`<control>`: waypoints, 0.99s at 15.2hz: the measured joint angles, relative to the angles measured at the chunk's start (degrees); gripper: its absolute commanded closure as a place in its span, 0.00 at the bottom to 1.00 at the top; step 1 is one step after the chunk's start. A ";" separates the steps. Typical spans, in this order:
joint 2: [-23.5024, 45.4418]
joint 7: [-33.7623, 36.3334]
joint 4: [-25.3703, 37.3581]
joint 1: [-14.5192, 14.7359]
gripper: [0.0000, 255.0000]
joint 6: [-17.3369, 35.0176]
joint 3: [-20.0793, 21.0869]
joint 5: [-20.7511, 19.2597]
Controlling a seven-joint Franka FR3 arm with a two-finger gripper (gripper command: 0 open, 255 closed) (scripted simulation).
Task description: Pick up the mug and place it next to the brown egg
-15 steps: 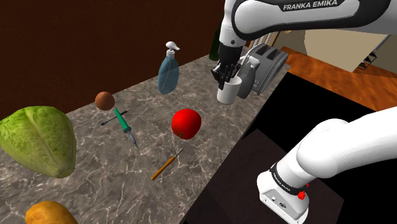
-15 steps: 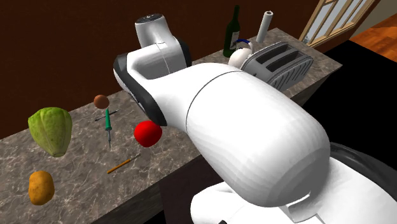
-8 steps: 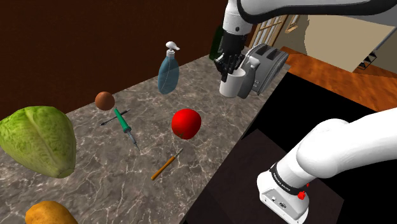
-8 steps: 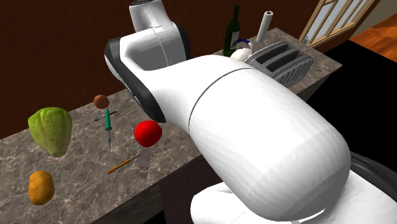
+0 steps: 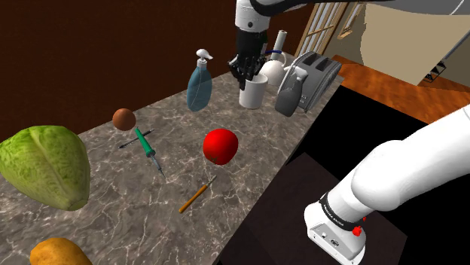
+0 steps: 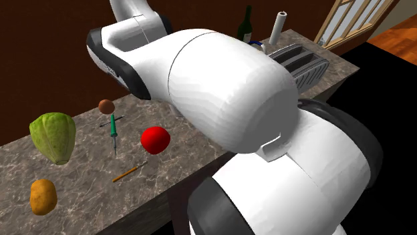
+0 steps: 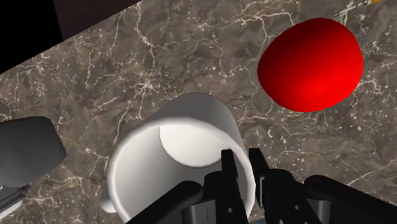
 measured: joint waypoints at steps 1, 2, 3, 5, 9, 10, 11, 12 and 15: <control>2.17 1.13 2.45 0.21 1.00 -0.39 0.71 -0.30; 4.43 2.25 4.54 0.44 1.00 -0.27 1.39 -0.70; 6.34 3.54 6.53 0.82 1.00 -0.46 2.15 -1.02; 10.22 5.18 10.29 1.24 1.00 -0.58 3.02 -1.99; 20.11 9.19 22.01 2.98 1.00 -3.14 4.78 -4.91; 22.49 10.18 24.96 3.63 1.00 -3.88 5.12 -5.69; 25.26 11.18 27.88 4.38 1.00 -4.20 5.40 -6.60; 27.72 12.16 30.95 5.21 1.00 -5.07 5.66 -7.40; 36.84 14.80 43.49 8.59 1.00 -9.12 6.02 -10.30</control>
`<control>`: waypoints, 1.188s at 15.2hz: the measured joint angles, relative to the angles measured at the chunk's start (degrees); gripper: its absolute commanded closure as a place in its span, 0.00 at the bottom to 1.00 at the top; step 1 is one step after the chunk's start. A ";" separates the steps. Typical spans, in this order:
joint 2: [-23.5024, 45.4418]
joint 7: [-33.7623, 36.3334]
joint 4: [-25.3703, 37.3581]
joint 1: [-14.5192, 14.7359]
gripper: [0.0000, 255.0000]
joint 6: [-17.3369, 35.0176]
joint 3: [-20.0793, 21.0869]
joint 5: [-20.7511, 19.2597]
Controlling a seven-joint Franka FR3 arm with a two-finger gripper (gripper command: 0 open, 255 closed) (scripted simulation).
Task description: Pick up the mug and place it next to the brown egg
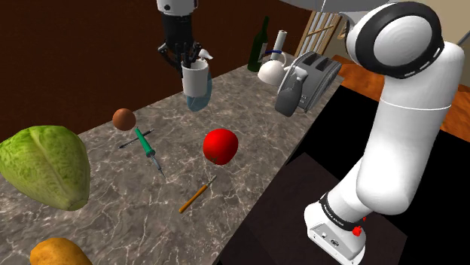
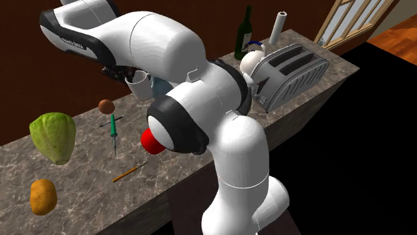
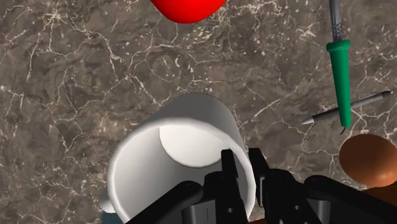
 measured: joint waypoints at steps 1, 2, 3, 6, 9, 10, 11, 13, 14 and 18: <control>3.45 0.42 5.13 1.27 1.00 -1.81 -0.12 -1.05; 6.16 0.96 9.09 2.51 1.00 -3.17 -0.20 -1.82; 9.59 1.21 14.21 3.98 1.00 -4.86 -0.43 -2.74; 18.63 1.42 28.40 7.95 1.00 -10.00 -1.38 -4.82; 18.83 1.76 26.37 7.72 1.00 -7.86 -1.37 -4.85; 18.08 1.94 24.16 7.27 1.00 -6.47 -1.26 -4.69; 17.28 1.99 21.94 6.72 1.00 -5.08 -1.16 -4.53; 16.76 2.24 19.56 6.35 1.00 -3.26 -1.09 -4.43; 16.44 2.32 18.08 6.06 1.00 -2.15 -1.05 -4.37; 15.97 2.64 14.26 5.45 1.00 1.14 -1.01 -4.31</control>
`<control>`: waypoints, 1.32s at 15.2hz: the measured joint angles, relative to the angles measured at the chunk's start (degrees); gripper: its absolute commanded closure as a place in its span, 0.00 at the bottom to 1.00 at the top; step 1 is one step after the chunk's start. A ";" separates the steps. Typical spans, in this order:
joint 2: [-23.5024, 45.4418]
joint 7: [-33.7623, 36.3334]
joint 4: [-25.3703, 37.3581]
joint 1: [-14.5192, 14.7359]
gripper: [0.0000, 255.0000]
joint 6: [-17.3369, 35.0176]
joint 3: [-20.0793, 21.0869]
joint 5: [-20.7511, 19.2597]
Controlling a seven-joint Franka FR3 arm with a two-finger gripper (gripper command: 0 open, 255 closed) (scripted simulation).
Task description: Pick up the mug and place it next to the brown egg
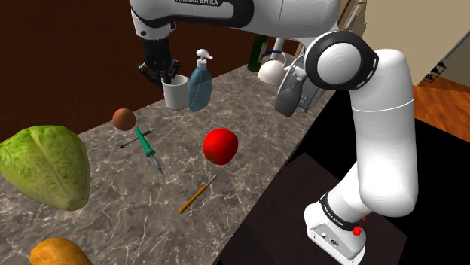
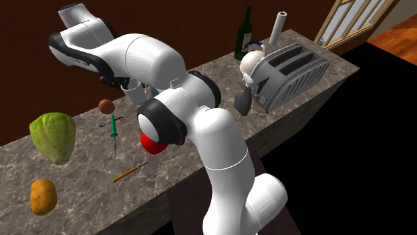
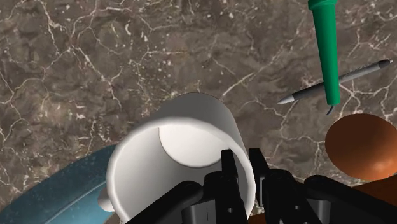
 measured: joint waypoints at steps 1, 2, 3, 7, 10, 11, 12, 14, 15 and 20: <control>0.14 0.06 -0.58 -0.06 1.00 0.70 -0.03 -0.04; -0.35 0.16 -2.20 -0.37 1.00 1.80 0.02 0.04; -0.12 0.28 -2.68 -0.35 1.00 2.50 -0.01 -0.03; -0.02 0.50 -5.49 -0.75 1.00 5.35 -0.07 -0.12; -0.15 0.66 -8.21 -1.20 1.00 7.87 -0.12 -0.19; 0.11 0.76 -8.49 -1.17 1.00 8.40 -0.16 -0.27; 0.32 0.77 -8.95 -1.24 1.00 9.06 -0.21 -0.34; 0.49 0.88 -9.88 -1.33 1.00 10.12 -0.26 -0.42; 0.53 0.94 -10.07 -1.32 1.00 10.36 -0.27 -0.44; 0.56 0.98 -10.25 -1.33 1.00 10.59 -0.27 -0.46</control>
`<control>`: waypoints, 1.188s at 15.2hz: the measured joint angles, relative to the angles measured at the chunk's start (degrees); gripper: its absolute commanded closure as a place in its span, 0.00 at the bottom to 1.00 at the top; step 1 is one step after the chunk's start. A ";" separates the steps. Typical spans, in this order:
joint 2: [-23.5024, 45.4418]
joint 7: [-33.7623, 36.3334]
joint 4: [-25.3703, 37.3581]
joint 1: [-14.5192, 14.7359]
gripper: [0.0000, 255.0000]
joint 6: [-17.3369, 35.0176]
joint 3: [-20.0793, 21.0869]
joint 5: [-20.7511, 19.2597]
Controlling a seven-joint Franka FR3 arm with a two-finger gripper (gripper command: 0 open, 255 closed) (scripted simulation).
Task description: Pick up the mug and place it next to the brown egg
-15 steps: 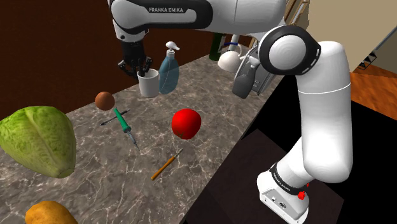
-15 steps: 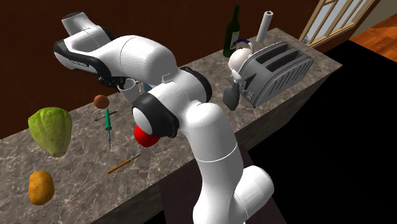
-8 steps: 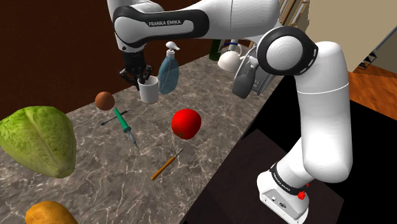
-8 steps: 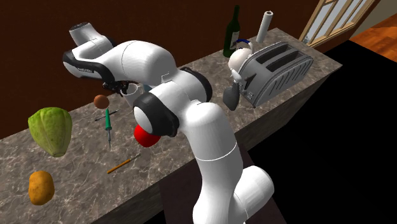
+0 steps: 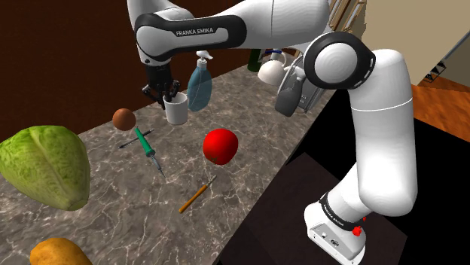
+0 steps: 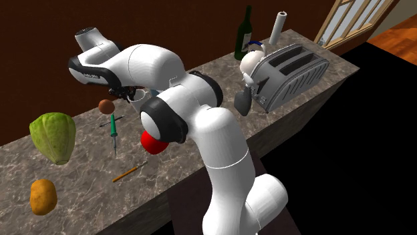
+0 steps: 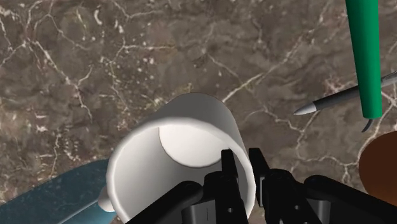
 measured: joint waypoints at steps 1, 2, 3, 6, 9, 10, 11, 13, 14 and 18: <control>0.00 0.00 0.00 0.00 0.00 0.00 0.00 0.00; 0.00 0.00 0.00 0.00 0.00 0.01 0.00 0.00; -0.01 0.00 0.00 0.00 0.00 0.01 0.00 0.00; -0.01 0.00 0.00 0.00 0.00 0.01 0.00 0.00; -0.36 -0.22 1.57 0.13 0.00 -1.83 0.09 0.16; 0.11 -0.41 4.01 0.54 0.00 -3.71 0.07 0.14; 0.46 -0.41 6.24 1.01 0.00 -5.54 0.07 0.11; 0.60 -0.65 8.03 1.20 0.00 -7.17 0.07 0.15; 0.63 -0.67 8.33 1.26 0.00 -7.45 0.07 0.16; 0.70 -0.66 8.61 1.34 0.00 -7.70 0.07 0.15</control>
